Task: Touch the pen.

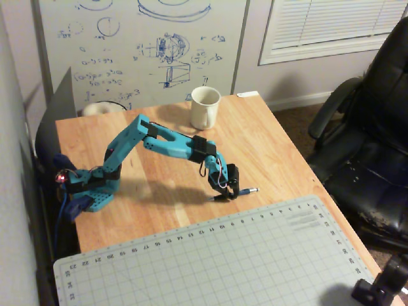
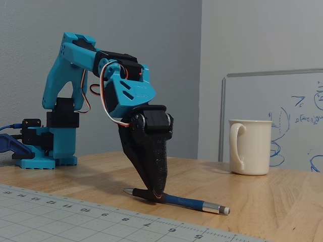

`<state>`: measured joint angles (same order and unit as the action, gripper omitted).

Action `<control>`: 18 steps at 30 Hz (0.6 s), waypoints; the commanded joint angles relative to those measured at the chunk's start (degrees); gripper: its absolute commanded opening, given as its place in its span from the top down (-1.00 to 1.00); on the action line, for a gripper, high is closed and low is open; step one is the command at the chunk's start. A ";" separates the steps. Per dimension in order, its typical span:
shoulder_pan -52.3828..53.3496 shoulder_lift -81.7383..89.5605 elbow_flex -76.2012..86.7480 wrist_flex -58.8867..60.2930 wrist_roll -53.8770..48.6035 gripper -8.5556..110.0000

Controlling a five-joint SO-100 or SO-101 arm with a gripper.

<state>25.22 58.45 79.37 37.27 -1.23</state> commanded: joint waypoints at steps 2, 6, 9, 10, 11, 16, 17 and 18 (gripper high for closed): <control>-0.44 1.76 -3.60 -1.14 -0.35 0.85; -0.97 3.34 -3.78 -1.14 0.35 0.85; -2.90 7.47 -5.45 -0.53 0.62 0.85; -3.25 8.70 -5.89 -0.44 0.62 0.85; -3.43 9.40 -6.15 -0.44 0.62 0.85; -3.78 9.84 -6.42 -0.44 0.62 0.85; -3.78 9.49 -6.33 -0.44 0.62 0.85; -3.60 9.05 -6.33 -0.44 0.62 0.85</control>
<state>21.80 61.35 77.78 37.27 -1.23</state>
